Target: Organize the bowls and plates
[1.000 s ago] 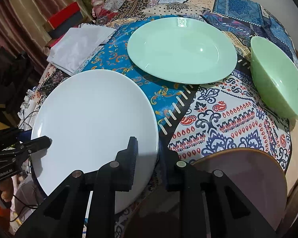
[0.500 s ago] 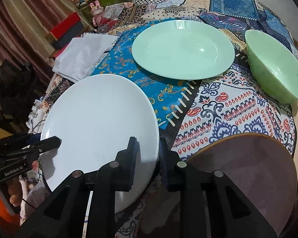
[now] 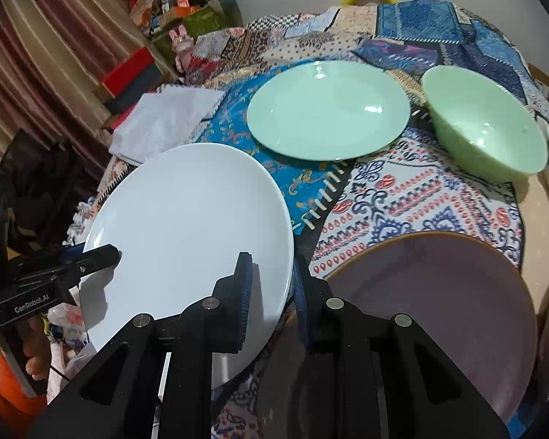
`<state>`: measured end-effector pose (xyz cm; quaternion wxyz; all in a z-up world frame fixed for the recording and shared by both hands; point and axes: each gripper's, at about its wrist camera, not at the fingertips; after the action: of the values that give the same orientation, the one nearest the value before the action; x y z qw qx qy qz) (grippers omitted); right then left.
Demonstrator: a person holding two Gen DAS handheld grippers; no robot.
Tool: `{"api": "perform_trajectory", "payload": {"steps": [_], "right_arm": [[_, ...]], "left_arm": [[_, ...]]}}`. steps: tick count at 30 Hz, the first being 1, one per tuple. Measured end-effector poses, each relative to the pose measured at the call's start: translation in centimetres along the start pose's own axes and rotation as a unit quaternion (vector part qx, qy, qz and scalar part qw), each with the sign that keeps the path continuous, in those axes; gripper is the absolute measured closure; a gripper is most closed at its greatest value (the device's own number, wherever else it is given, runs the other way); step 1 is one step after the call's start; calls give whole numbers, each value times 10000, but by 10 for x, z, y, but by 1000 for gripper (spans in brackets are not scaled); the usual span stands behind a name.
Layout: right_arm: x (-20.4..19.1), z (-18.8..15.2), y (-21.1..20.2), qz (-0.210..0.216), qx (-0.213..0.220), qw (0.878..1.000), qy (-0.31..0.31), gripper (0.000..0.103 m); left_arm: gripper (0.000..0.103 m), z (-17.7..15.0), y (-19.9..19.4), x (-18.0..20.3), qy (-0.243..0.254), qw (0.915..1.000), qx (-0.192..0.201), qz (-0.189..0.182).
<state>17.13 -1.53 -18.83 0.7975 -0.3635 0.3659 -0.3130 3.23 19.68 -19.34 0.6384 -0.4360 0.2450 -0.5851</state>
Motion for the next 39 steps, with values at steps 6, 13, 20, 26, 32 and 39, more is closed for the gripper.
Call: {"api": "perform_trajectory", "payload": {"steps": [6,13,20,26,32,39], "right_arm": [[7,-6,-26,-7,285,9995,111,83],[16,-13,-55,-96,540,9984,157,83],[32,-23,-83,-166,805,9961,311,83],[48,-31,-101,-208,972,9941,442,83],[65,-40,-114,-288,1057,9923,574,83],[86,-53,-121,-338,1087,9909,714,83]], "left_arm": [[71,7,-14,19,113,9997,187,-108],[71,11,-26,46,311,9989,315,-168],[71,14,-34,75,489,9977,398,-255],[71,16,-34,98,622,9967,360,-374],[71,15,-29,122,794,9955,281,-424],[71,12,-17,144,927,9947,132,-437]]}}
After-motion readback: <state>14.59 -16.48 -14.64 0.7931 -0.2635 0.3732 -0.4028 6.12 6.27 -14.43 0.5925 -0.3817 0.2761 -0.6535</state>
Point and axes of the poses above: each gripper's, at about its wrist camera, not at the fingertips, and y roughly the way its jaws point, x to its right, z to its top, and after that the axes turned 7 degrees about y, right-handed
